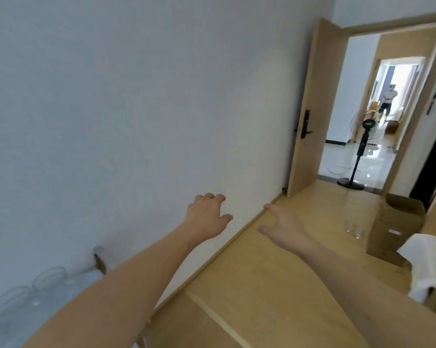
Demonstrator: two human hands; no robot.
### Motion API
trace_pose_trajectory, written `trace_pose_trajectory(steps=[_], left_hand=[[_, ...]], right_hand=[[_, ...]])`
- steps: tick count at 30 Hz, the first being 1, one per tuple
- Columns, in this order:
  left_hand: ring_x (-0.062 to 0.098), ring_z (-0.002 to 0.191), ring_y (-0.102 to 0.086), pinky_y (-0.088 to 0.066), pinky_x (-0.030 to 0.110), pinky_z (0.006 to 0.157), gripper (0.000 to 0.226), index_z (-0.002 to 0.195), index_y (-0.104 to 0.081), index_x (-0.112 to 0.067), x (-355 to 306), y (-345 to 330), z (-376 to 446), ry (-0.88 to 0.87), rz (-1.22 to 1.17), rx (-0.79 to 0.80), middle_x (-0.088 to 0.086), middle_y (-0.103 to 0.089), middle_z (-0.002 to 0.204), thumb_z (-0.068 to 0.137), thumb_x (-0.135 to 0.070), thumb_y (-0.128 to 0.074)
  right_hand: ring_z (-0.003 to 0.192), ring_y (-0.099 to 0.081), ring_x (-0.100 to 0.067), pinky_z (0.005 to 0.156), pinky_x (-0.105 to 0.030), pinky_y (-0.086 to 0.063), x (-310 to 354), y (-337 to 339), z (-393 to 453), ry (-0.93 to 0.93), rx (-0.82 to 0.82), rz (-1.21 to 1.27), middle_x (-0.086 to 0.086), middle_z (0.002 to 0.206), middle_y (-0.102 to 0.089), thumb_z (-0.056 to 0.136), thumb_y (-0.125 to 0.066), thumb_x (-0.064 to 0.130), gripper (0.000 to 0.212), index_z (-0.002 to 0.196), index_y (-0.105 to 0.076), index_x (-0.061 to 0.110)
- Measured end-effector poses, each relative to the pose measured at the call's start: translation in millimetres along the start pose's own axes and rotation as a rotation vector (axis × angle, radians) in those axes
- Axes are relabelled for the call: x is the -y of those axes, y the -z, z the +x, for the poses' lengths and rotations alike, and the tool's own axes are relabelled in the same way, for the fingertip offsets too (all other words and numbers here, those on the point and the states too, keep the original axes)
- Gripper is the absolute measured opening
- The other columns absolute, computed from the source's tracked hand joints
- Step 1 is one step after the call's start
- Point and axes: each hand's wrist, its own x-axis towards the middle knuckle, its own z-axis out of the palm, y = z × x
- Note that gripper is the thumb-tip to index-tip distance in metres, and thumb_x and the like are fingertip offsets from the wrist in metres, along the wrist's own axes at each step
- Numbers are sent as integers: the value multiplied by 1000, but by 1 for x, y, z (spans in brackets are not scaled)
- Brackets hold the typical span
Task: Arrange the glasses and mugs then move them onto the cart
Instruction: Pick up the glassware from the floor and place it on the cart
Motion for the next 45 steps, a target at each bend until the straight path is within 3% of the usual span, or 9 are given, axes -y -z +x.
trace_pose_trajectory(steps=[2, 9, 18, 27, 39, 45], left_hand=[[29, 139, -36, -40, 44, 110, 62, 151, -40, -19, -44, -14, 20, -68, 6, 25, 8, -44, 151, 98, -48, -54], [28, 138, -38, -41, 45, 109, 62, 150, -41, -20, -182, -70, 86, -244, -13, 94, 9, -47, 148, 97, -49, -56], [30, 138, -38, -38, 41, 109, 62, 151, -39, -20, -287, -133, 149, -366, -7, 199, 10, -44, 150, 99, -49, -55], [30, 137, -40, -39, 43, 111, 61, 151, -41, -21, -319, -175, 250, -474, -4, 247, 10, -46, 149, 98, -49, -56], [31, 140, -37, -38, 44, 111, 62, 151, -40, -21, -308, -223, 436, -594, -28, 356, 10, -43, 152, 98, -49, -57], [30, 141, -37, -40, 46, 111, 62, 150, -40, -22, -308, -265, 502, -575, -77, 427, 9, -42, 152, 97, -49, -59]], right_hand=[[129, -50, -23, 101, -31, -40, -35, 23, -1, -46, -28, 4, -5, 146, -52, 92, -67, 43, 69, 152, -40, 22], [135, -45, -27, 109, -34, -37, -163, 92, 0, -221, -101, -23, -5, 149, -48, 88, -69, 46, 71, 150, -41, 26], [139, -42, -26, 112, -43, -40, -271, 149, 20, -358, -131, -18, -3, 152, -45, 91, -69, 47, 70, 151, -39, 27], [137, -43, -24, 109, -40, -43, -318, 155, 97, -454, -180, -13, 1, 153, -43, 92, -67, 48, 70, 152, -36, 30], [136, -45, -26, 105, -44, -48, -348, 149, 250, -602, -276, 22, 0, 152, -45, 90, -70, 47, 72, 151, -36, 31], [130, -50, -22, 95, -31, -47, -379, 138, 306, -690, -227, 38, -2, 154, -42, 92, -70, 43, 71, 152, -37, 26]])
